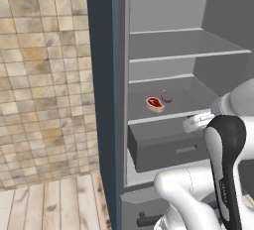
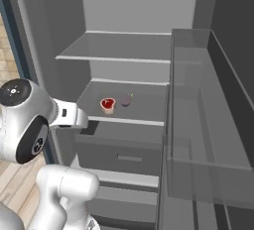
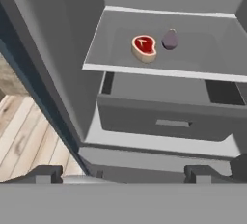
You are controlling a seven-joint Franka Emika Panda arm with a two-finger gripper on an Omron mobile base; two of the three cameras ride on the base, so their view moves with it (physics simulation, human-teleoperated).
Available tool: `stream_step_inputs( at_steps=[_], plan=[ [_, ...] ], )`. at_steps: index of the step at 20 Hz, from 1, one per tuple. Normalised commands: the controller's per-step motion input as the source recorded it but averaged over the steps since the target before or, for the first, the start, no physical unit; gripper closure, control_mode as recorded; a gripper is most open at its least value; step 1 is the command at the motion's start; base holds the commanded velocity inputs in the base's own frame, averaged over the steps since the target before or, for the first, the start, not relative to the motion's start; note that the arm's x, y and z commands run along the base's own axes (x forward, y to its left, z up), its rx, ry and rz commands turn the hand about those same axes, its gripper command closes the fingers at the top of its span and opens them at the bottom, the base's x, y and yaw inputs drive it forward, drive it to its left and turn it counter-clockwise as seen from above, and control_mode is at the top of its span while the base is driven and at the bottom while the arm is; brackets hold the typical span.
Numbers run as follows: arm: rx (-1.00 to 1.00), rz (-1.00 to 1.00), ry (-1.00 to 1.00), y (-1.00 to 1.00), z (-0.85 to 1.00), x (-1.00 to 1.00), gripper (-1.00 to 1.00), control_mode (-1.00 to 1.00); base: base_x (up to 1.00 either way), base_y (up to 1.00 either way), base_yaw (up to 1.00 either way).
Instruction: Place one eggplant and one steak in each tupperware on the nearby counter, to pack two identical lunches.
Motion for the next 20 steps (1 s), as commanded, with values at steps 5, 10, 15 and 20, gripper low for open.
stream_step_inputs(
  at_steps=[5,10,15,20],
  plan=[
    [0.0,-0.06,-0.04,-0.21,-0.34,0.38,-1.0,-1.0,0.0,0.0,0.0],
    [0.0,0.0,-0.03,-0.09,-0.14,0.29,-1.0,-1.0,0.0,0.0,0.0],
    [0.01,0.0,-0.05,0.0,-0.16,0.24,-1.0,-1.0,0.0,0.0,0.0],
    [0.0,0.01,-0.1,0.0,-0.27,0.08,-1.0,-1.0,0.0,0.0,0.0]
  ],
)
